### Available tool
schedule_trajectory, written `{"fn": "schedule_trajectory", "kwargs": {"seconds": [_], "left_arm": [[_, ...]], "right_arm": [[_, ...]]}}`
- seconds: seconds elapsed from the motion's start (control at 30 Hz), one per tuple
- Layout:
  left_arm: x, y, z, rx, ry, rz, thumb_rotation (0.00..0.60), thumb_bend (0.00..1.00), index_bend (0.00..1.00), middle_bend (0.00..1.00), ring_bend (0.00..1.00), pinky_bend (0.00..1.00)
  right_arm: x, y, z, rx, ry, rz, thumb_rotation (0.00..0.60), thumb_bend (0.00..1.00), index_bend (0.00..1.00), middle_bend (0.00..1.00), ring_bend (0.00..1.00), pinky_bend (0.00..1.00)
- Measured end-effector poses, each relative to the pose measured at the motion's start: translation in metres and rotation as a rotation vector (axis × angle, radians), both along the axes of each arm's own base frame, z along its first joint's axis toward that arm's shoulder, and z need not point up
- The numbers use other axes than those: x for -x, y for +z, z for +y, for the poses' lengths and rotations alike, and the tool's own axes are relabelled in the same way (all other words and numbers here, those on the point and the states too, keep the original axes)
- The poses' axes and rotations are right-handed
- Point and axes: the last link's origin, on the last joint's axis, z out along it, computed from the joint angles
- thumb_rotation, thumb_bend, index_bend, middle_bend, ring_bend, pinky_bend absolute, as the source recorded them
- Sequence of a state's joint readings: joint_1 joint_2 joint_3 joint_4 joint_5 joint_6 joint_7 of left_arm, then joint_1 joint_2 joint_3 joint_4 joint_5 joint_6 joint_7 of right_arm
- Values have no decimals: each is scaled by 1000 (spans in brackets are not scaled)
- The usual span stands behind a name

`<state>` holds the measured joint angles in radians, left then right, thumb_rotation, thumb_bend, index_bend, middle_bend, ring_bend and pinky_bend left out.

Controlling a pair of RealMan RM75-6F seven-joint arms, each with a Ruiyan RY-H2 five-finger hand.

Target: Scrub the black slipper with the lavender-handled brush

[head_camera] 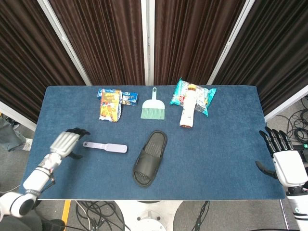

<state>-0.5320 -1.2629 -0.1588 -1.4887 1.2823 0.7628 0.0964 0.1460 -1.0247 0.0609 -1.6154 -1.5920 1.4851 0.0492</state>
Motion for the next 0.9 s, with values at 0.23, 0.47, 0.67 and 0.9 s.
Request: {"fn": "schedule_trajectory", "kwargs": {"seconds": [0.23, 0.47, 0.67, 0.9], "left_arm": [[-12, -26, 23, 98, 55, 41, 600, 107, 321, 390, 273, 329], [-19, -46, 32, 138, 83, 76, 600, 107, 388, 470, 342, 376], [-19, -56, 37, 155, 104, 110, 600, 107, 422, 502, 375, 377], [-25, -61, 36, 184, 115, 110, 600, 107, 492, 572, 456, 441]], "right_arm": [[2, 0, 0, -1, -8, -1, 600, 149, 0, 0, 0, 0], [7, -2, 2, -13, -25, -7, 600, 149, 0, 0, 0, 0], [9, -3, 4, -12, -33, -11, 600, 148, 0, 0, 0, 0], [10, -4, 4, -14, -43, -14, 600, 149, 0, 0, 0, 0]]}}
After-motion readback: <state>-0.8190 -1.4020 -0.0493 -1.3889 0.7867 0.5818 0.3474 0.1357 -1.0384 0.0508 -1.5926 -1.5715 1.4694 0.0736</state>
